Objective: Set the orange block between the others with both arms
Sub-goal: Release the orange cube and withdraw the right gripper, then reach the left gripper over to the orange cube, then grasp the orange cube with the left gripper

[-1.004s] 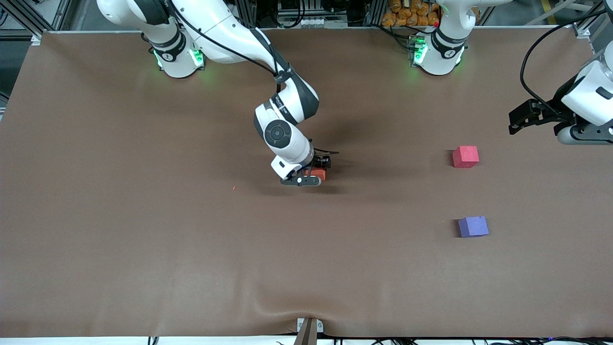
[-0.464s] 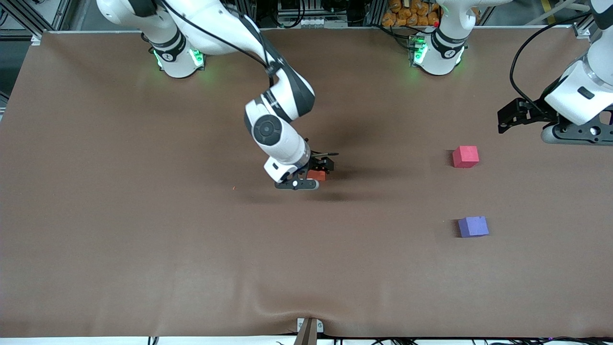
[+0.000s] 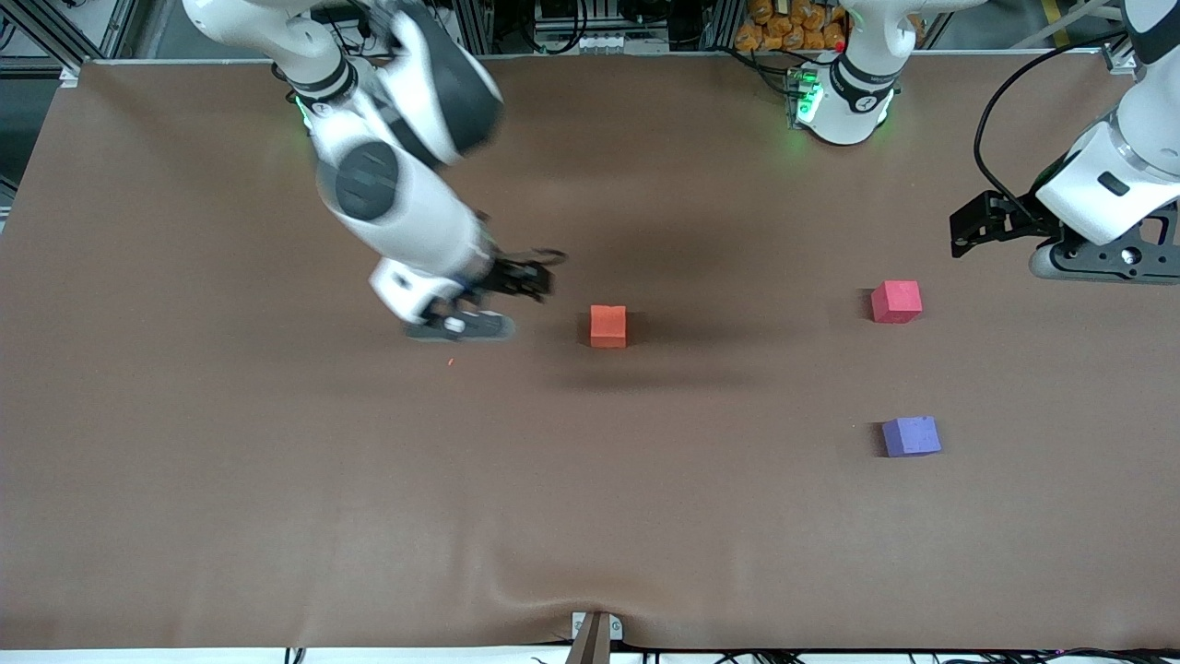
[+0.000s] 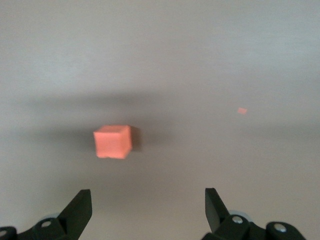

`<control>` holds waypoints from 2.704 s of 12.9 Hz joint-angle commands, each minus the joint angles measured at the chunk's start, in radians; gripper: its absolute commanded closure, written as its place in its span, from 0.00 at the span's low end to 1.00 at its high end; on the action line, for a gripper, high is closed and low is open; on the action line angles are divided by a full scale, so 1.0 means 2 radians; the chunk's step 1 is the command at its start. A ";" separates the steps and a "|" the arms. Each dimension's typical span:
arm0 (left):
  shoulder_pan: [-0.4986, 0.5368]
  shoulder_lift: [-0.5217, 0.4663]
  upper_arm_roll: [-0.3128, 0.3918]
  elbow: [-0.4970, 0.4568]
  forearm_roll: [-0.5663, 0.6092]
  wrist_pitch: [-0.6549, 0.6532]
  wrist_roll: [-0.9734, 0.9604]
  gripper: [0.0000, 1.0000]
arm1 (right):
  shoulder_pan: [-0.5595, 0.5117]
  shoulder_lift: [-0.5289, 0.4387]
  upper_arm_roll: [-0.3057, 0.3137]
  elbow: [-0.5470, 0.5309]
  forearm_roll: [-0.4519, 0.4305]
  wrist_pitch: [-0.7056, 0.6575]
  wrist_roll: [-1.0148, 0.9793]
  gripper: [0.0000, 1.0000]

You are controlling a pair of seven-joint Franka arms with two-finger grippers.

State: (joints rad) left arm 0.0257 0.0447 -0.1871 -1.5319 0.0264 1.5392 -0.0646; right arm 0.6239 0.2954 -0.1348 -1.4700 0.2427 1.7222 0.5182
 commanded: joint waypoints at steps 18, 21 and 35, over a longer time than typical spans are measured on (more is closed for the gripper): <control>-0.327 0.299 -0.002 0.079 0.011 0.192 -0.366 0.00 | -0.340 -0.139 0.073 -0.017 -0.130 -0.161 -0.324 0.00; -0.350 0.330 0.006 0.079 0.023 0.234 -0.370 0.00 | -0.344 -0.141 0.072 -0.015 -0.129 -0.162 -0.320 0.00; -0.362 0.389 0.005 0.063 0.066 0.299 -0.439 0.00 | -0.326 -0.135 0.034 -0.016 -0.124 -0.166 -0.331 0.00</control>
State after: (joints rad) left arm -0.7012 0.8076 -0.1755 -1.4123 0.1385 2.1198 -0.9021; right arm -0.0477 0.0318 -0.0511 -1.4916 0.0040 1.3920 -0.1436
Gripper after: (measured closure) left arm 0.000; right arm 0.000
